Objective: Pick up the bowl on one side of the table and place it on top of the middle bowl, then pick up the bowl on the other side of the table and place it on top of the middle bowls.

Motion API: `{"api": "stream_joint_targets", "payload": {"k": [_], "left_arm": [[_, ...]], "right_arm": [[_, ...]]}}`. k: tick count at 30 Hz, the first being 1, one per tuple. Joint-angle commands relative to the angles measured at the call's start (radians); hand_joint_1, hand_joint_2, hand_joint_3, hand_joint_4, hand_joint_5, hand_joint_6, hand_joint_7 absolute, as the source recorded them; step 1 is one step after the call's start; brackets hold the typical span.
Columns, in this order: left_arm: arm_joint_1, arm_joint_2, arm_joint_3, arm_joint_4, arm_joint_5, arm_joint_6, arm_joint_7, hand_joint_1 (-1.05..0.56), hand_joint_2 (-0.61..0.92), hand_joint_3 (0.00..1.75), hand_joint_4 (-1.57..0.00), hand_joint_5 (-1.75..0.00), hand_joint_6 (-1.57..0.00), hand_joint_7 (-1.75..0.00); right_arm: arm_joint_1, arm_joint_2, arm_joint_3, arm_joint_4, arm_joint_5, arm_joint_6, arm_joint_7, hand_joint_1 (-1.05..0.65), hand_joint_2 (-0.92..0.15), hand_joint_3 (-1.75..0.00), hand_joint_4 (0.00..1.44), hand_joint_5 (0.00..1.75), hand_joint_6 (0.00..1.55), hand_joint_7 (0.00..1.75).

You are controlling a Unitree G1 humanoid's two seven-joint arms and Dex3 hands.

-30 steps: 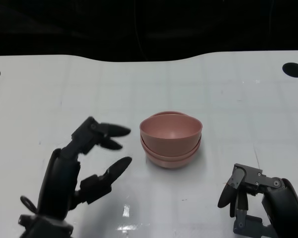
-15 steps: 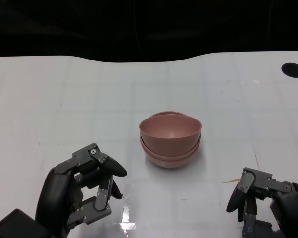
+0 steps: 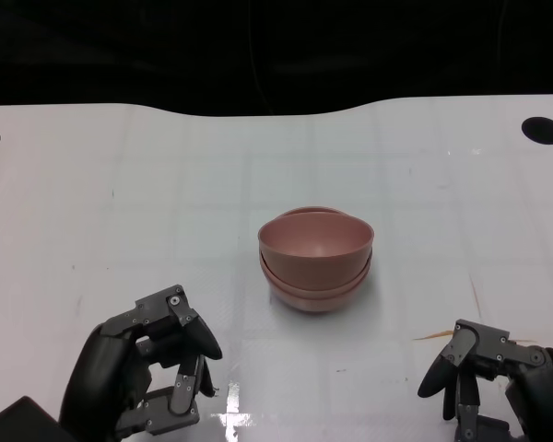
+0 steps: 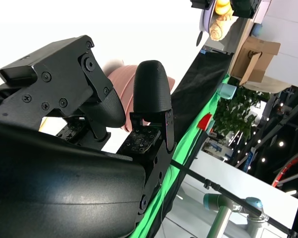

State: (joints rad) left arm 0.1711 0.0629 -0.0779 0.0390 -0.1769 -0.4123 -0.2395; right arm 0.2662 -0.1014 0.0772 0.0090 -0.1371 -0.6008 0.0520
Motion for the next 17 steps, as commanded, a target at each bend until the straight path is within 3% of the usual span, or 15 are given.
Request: {"api": "stream_joint_targets", "payload": {"k": [1,17], "left_arm": [[-0.004,-0.001,0.013,0.012,-0.004,-0.019,-0.016,-0.18,0.4,1.35,-0.85,-1.75,-0.76,-1.55],[-0.025,-0.026,0.033,0.061,-0.03,-0.062,-0.071,-0.18,0.39,1.36,-0.86,-1.74,-0.77,-1.56]], "right_arm": [[0.005,-0.013,-0.012,-0.009,0.008,-0.009,0.001,-0.02,-0.26,-1.51,0.88,1.66,0.87,1.27],[-0.014,-0.006,-0.008,0.011,-0.017,-0.013,-0.013,-0.03,-0.25,-1.51,0.89,1.66,0.87,1.27]]}}
